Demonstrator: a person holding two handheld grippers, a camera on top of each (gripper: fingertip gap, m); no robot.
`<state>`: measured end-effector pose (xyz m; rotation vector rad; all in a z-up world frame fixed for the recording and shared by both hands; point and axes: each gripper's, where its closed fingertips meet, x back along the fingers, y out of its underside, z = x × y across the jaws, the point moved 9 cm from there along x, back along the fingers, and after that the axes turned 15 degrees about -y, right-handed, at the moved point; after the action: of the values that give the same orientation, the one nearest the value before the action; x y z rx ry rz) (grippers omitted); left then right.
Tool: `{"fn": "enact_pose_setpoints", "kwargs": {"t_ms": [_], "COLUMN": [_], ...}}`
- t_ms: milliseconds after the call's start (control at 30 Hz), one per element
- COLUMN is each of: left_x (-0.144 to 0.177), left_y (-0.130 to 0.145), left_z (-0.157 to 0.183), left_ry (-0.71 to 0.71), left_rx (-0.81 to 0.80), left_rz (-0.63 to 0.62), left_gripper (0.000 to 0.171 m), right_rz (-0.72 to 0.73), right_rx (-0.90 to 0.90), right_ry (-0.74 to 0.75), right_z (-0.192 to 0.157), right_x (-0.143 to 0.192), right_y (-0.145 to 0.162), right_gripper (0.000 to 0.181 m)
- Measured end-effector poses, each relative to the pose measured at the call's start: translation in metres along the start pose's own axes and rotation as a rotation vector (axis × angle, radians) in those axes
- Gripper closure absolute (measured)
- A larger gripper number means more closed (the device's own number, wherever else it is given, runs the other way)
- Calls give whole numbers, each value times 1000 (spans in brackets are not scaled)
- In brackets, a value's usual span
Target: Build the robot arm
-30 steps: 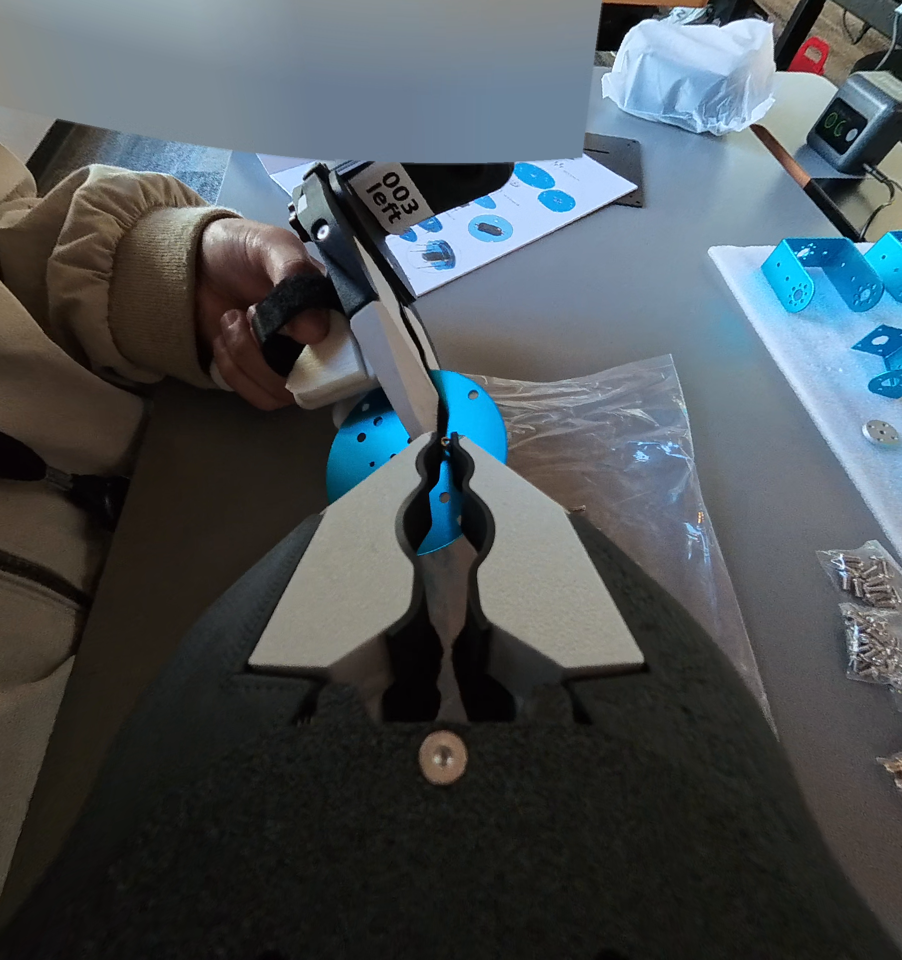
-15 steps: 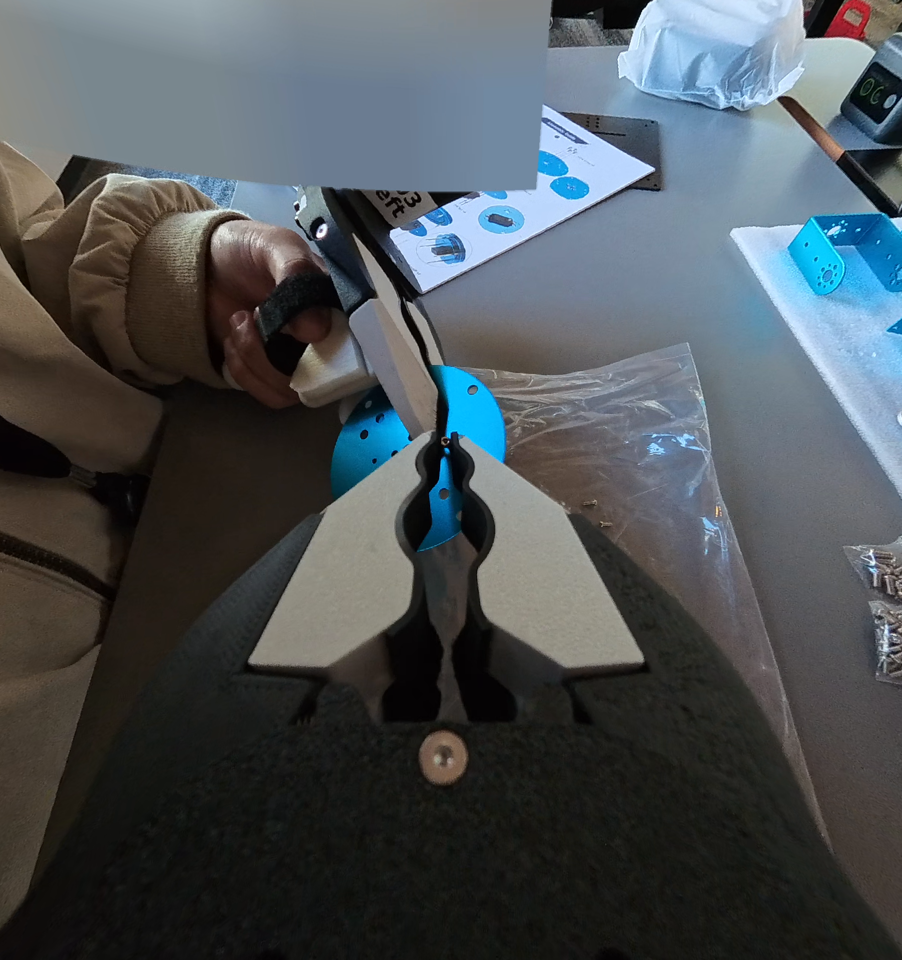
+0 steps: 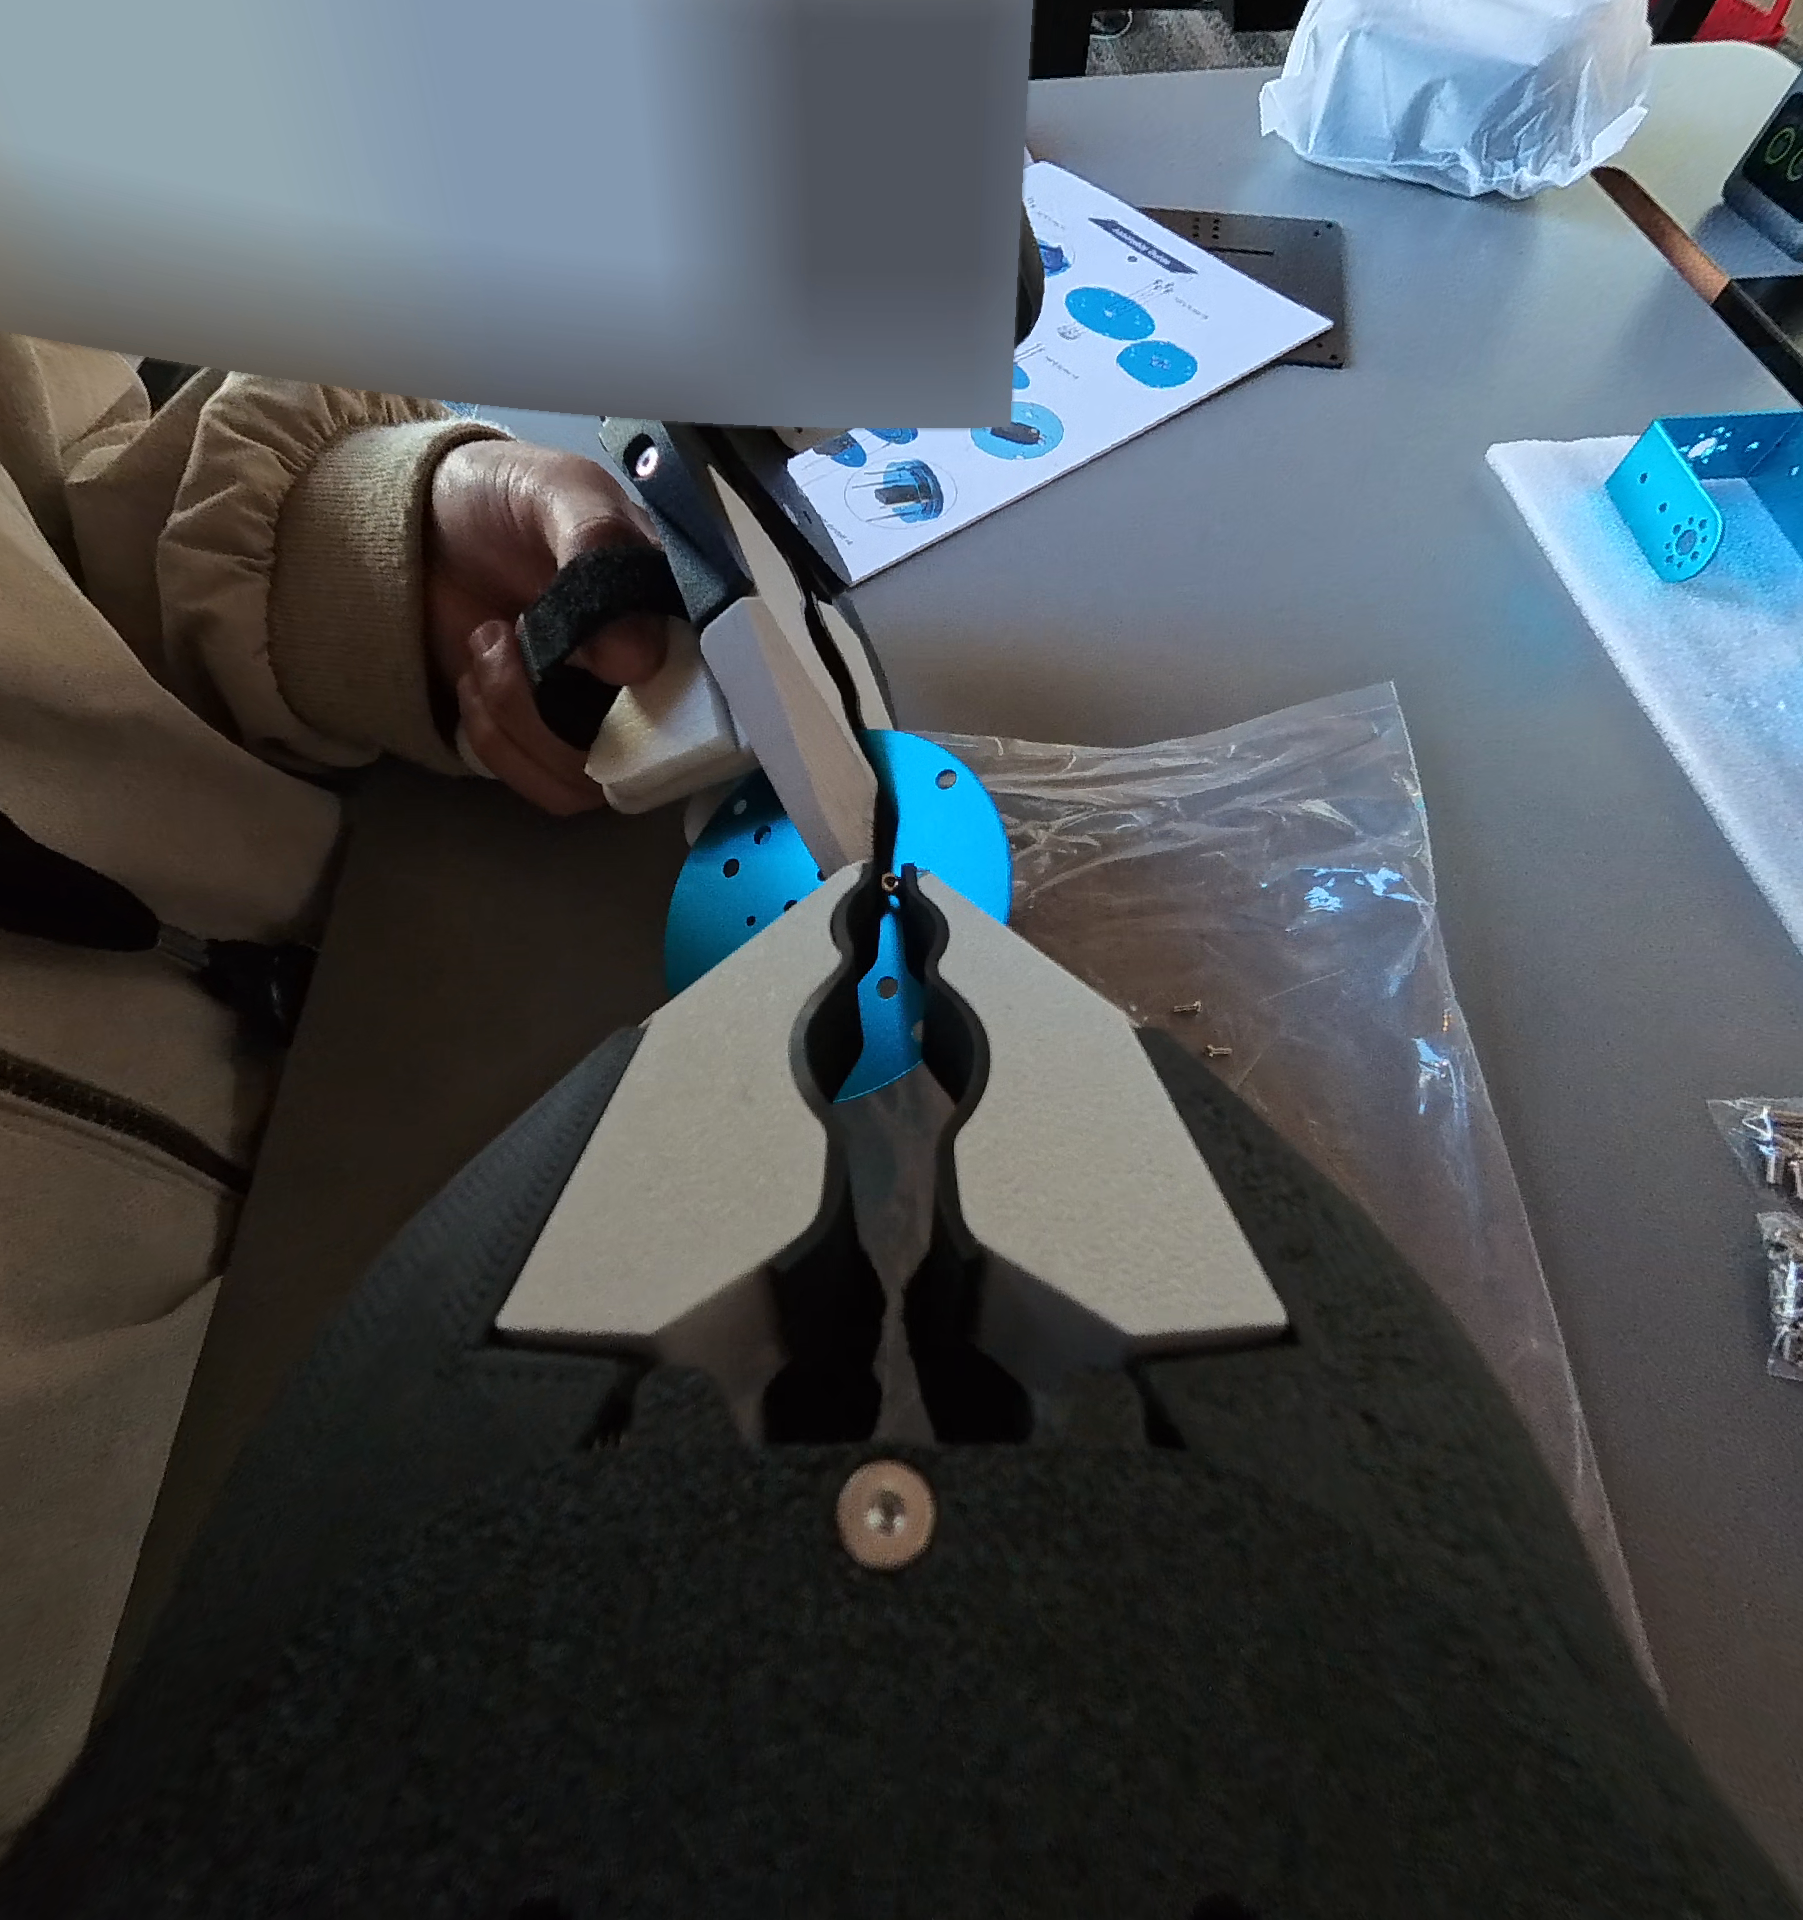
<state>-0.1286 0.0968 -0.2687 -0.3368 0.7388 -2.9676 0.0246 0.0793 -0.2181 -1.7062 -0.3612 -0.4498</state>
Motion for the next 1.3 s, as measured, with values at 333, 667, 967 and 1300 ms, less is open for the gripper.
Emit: {"fn": "enact_pose_setpoints", "kwargs": {"t_ms": [333,667,967,1300], "left_x": [0,1,1,2], "left_y": [0,-1,-1,-2], "left_z": [-1,-2,-2,-2], "left_ry": [-1,4,7,14], "left_rx": [9,18,20,26], "left_rz": [4,6,10,12], "left_gripper": [171,171,171,171], "right_rz": [-7,-8,-10,49], "right_rx": [-3,4,24,255], "right_ry": [-6,-6,6,26], "right_z": [0,1,1,-11], "right_x": [0,0,1,3], "right_y": [0,-1,-1,1], "right_gripper": [178,177,176,158]}}
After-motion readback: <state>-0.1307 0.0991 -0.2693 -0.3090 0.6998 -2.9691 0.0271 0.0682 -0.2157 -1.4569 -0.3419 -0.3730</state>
